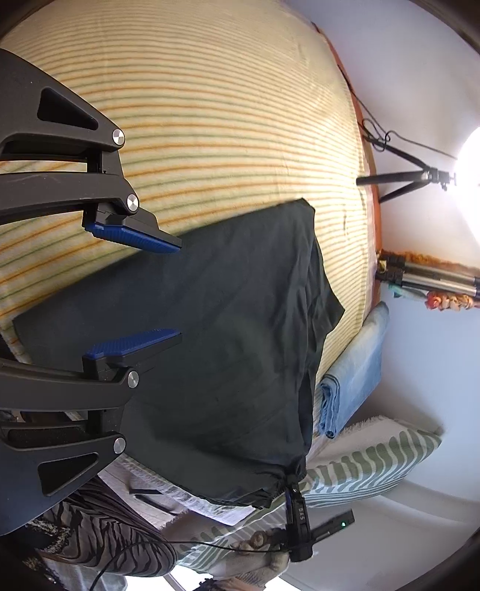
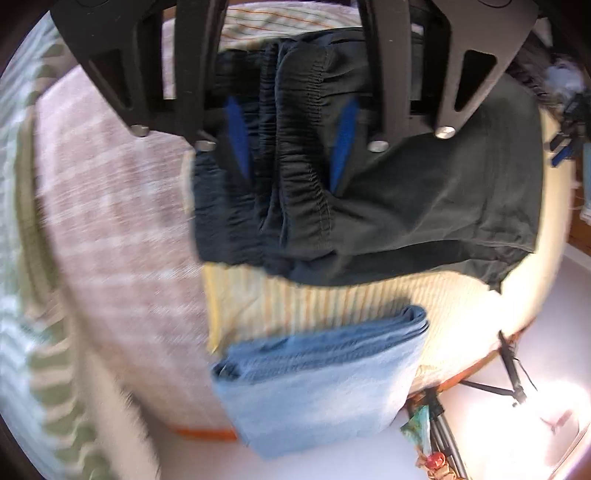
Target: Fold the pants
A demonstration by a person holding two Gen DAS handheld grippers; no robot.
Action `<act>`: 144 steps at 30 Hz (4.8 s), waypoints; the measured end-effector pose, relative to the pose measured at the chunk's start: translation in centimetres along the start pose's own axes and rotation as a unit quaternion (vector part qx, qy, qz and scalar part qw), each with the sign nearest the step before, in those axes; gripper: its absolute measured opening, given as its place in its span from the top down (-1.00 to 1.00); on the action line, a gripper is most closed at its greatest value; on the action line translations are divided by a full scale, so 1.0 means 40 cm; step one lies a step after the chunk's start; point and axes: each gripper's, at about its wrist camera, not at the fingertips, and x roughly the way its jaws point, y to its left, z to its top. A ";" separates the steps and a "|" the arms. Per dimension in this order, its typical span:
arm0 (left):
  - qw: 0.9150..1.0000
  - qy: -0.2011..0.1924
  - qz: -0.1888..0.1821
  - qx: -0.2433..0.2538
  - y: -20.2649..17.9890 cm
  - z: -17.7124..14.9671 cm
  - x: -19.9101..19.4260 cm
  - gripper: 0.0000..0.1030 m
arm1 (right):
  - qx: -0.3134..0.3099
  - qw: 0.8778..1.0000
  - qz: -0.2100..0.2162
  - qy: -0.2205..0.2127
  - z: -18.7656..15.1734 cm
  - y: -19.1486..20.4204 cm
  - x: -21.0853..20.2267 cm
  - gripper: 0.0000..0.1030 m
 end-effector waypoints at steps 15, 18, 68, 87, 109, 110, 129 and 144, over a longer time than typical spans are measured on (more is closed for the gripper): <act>1.000 0.017 -0.005 -0.007 -0.017 -0.055 -0.004 0.20 | -0.126 0.992 0.017 0.021 -0.156 0.151 -0.031 0.10; 0.999 0.019 -0.005 -0.026 -0.003 -0.062 -0.010 0.20 | -0.135 0.990 0.001 0.034 -0.177 0.130 -0.010 0.11; 0.982 -0.088 -0.088 -0.142 -0.032 -0.087 -0.009 0.52 | -0.255 0.957 0.062 0.125 -0.021 1.121 0.232 0.54; 0.980 -0.076 -0.084 -0.162 -0.055 -0.114 -0.020 0.62 | -0.189 0.966 0.157 0.075 0.023 0.984 0.131 0.92; 0.968 -0.109 -0.218 -0.057 -0.273 0.050 0.001 0.80 | -0.115 0.973 0.199 -0.025 0.106 0.676 -0.105 0.93; 0.967 -0.108 -0.223 -0.051 -0.286 0.059 0.006 0.80 | -0.112 0.974 0.197 -0.029 0.109 0.659 -0.115 0.93; 0.948 -0.051 -0.314 0.025 -0.544 0.205 0.196 0.84 | -0.047 0.991 0.110 -0.055 0.144 0.255 -0.142 0.94; 0.937 -0.022 -0.344 0.055 -0.647 0.257 0.295 0.86 | -0.033 0.997 0.063 -0.038 0.139 0.079 -0.083 0.94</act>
